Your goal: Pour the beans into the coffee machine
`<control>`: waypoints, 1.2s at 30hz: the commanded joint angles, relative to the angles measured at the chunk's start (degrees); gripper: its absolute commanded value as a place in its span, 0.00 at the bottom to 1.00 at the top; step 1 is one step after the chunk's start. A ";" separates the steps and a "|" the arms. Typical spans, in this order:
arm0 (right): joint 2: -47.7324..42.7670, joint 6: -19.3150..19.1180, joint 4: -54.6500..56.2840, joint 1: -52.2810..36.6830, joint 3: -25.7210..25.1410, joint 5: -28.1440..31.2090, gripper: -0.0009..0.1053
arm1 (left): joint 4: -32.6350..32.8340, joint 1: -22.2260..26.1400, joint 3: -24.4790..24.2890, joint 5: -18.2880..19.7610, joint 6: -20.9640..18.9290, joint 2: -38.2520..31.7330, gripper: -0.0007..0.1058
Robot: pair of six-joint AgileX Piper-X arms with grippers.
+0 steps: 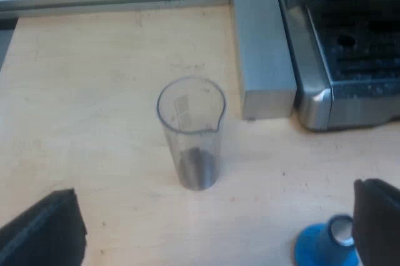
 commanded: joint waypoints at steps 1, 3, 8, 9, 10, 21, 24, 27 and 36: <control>4.40 -0.61 -5.17 5.43 -0.18 2.83 0.71 | -4.10 -0.11 3.93 -0.14 -1.99 -0.10 0.84; 5.73 -0.50 -6.19 7.34 -0.18 4.31 0.71 | -4.75 -0.11 5.42 -0.15 -2.67 -0.10 0.84; 8.21 -0.45 -7.51 10.95 -0.18 6.86 0.71 | -7.15 -0.11 6.06 0.13 -2.52 2.00 0.84; 8.26 -0.45 -7.47 11.03 -0.18 6.83 0.71 | -7.30 -0.11 6.15 0.15 -2.39 2.52 0.84; 8.41 -0.45 -7.47 11.25 -0.18 7.09 0.71 | -7.59 -0.11 6.43 0.46 -2.25 3.67 0.84; 8.39 -0.45 -7.47 11.25 -0.18 8.50 0.71 | -14.48 6.44 6.97 4.81 2.56 17.74 0.84; 8.39 -0.45 -7.47 11.25 -0.18 9.18 0.71 | -16.22 12.12 6.97 8.33 6.77 20.62 0.84; 8.39 -0.45 -7.47 11.25 -0.18 9.82 0.71 | -19.38 14.78 7.82 10.95 6.70 22.18 0.84; 8.39 -0.45 -7.47 11.25 -0.18 9.83 0.71 | -28.04 14.69 13.70 11.11 11.09 22.81 0.84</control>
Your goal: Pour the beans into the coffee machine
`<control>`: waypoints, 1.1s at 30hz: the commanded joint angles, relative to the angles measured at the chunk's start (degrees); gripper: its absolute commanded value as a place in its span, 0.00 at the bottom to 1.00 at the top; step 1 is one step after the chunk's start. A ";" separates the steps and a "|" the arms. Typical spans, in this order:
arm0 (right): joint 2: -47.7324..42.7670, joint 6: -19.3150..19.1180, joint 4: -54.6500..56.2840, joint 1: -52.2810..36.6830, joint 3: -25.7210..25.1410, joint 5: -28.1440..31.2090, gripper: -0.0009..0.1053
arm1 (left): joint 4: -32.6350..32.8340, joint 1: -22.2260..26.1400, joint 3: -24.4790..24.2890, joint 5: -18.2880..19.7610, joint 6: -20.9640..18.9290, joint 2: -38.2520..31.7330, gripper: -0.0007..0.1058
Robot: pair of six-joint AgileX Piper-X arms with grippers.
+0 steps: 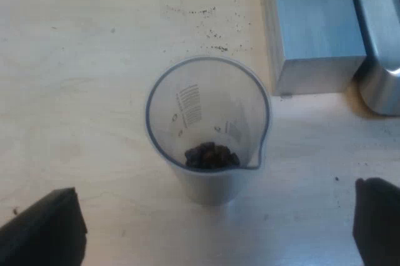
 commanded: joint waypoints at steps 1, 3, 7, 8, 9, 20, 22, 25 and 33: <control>-0.18 -0.47 -0.84 0.03 -0.17 0.02 0.71 | -5.23 -0.13 0.93 -0.04 0.69 0.03 0.84; -0.18 -0.47 -0.84 0.03 -0.17 0.02 0.71 | -5.88 -0.13 1.39 -0.04 0.69 0.03 0.84; -0.18 -0.47 -1.27 0.03 -0.17 0.38 0.71 | -10.08 -0.13 4.57 -0.04 2.08 0.03 0.84; -0.18 -0.47 -1.42 0.03 -0.17 0.43 0.71 | -10.33 -0.13 4.59 -0.04 2.18 0.03 0.84; -0.18 -0.47 -1.72 0.03 -0.17 0.42 0.71 | -10.39 -0.13 4.61 -0.04 2.19 0.03 0.84; -0.18 -0.47 -3.77 0.03 -0.17 1.70 0.71 | -26.75 -0.13 13.51 -0.10 2.61 0.03 0.84; -0.18 -0.47 -3.77 0.03 -0.17 1.70 0.71 | -28.62 -0.13 14.43 -0.10 2.61 0.03 0.84; -0.18 -0.47 -3.77 0.03 -0.17 1.70 0.71 | -29.59 -0.13 14.65 -0.10 2.61 0.64 0.84; -0.18 -0.47 -3.77 0.03 -0.17 1.70 0.71 | -32.47 -0.13 14.73 -0.10 2.61 8.57 0.84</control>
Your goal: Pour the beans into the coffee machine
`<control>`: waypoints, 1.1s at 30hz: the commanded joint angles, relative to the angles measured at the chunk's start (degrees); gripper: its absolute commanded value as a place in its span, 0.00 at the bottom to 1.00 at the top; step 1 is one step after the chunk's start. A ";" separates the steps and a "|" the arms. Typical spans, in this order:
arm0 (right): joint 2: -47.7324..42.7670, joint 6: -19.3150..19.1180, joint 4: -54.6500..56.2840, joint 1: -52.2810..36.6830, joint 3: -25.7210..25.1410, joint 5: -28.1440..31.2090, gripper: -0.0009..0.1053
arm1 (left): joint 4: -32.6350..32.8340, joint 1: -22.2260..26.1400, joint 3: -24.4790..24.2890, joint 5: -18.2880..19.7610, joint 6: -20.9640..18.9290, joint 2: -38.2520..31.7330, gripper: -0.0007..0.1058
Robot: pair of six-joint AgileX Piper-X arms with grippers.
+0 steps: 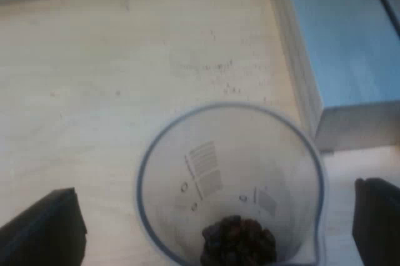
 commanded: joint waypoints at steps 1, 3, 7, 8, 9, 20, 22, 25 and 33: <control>-0.18 -0.47 -1.20 0.03 -0.17 -0.18 0.71 | -2.66 -0.13 -0.01 -0.10 0.04 3.09 0.84; -0.18 -0.47 -1.20 0.03 -0.17 -0.18 0.71 | -3.81 -0.13 -0.01 0.27 -0.26 4.48 0.84; -0.18 -0.47 -1.20 0.03 -0.17 -0.18 0.71 | -5.11 -0.13 -0.01 0.24 -0.23 6.61 0.84; -0.18 -0.47 -1.20 0.03 -0.17 -0.18 0.71 | -5.24 -0.13 -0.01 0.24 -0.23 7.03 0.84; -0.18 -0.47 -1.20 0.03 -0.17 -0.18 0.71 | -5.53 -0.13 -0.01 0.24 -0.23 7.26 0.84; -0.18 -0.47 -1.20 0.03 -0.17 -0.18 0.71 | -6.37 -0.13 -0.01 0.24 -0.23 8.42 0.48; -0.18 -0.47 -1.20 0.03 -0.17 -0.18 0.71 | -6.37 -0.13 -0.01 0.24 -0.23 8.42 0.38; -0.18 -0.47 -1.20 0.03 -0.17 -0.18 0.71 | -6.37 -0.13 -0.20 0.24 -0.23 8.42 0.22; -0.18 -0.47 -1.31 0.03 -0.17 0.26 0.71 | 5.51 -0.13 -7.25 0.24 -0.07 8.42 0.14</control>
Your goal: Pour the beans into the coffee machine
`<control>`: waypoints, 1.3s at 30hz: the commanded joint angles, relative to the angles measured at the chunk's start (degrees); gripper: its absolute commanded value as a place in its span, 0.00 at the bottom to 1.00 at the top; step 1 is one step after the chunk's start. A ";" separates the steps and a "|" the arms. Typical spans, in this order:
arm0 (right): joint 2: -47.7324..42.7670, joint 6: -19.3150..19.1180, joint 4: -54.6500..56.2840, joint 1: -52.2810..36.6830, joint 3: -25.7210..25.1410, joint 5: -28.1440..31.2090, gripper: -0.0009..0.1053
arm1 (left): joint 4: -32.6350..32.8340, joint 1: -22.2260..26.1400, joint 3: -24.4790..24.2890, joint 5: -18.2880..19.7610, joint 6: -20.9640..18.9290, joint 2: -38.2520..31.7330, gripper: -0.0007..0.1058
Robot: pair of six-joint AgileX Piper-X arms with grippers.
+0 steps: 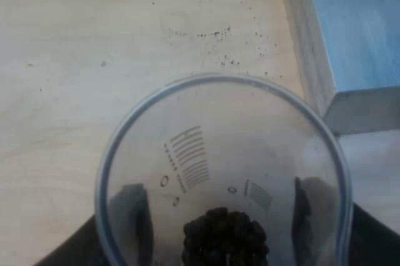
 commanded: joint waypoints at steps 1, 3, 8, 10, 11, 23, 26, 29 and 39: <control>-0.18 -0.47 -1.34 0.03 -0.17 0.97 0.71 | 5.49 -0.13 -3.55 0.24 -0.07 -0.07 0.14; -0.18 -0.47 -1.33 0.03 -0.17 1.81 0.71 | 9.23 -0.13 -5.77 0.24 -0.07 -0.07 0.14; -0.18 -0.47 -1.53 0.03 -2.75 14.72 0.71 | 18.99 -0.13 -12.30 0.24 -0.07 -0.07 0.14; -0.18 -0.47 -1.52 0.03 -4.05 16.28 0.71 | 20.86 -0.13 -14.29 0.24 -0.07 -0.78 0.14; -0.18 -0.47 -1.36 0.03 -4.87 16.28 0.71 | 21.18 -0.13 -15.26 0.24 -0.07 -1.44 0.14; -0.18 2.22 -0.26 0.03 -13.76 19.13 0.71 | 31.52 -1.37 -28.81 0.24 -0.07 -5.99 0.14; -0.18 2.22 -0.37 0.03 -15.85 19.13 0.71 | 33.50 -2.77 -32.18 0.24 0.05 -6.05 0.14; -0.18 2.22 -0.35 0.03 -18.07 19.13 0.71 | 35.33 -4.18 -36.12 0.24 0.01 -6.05 0.14; -0.18 1.74 -6.28 0.03 -21.88 25.39 0.71 | 36.98 -5.77 -48.33 0.24 0.23 -6.05 0.14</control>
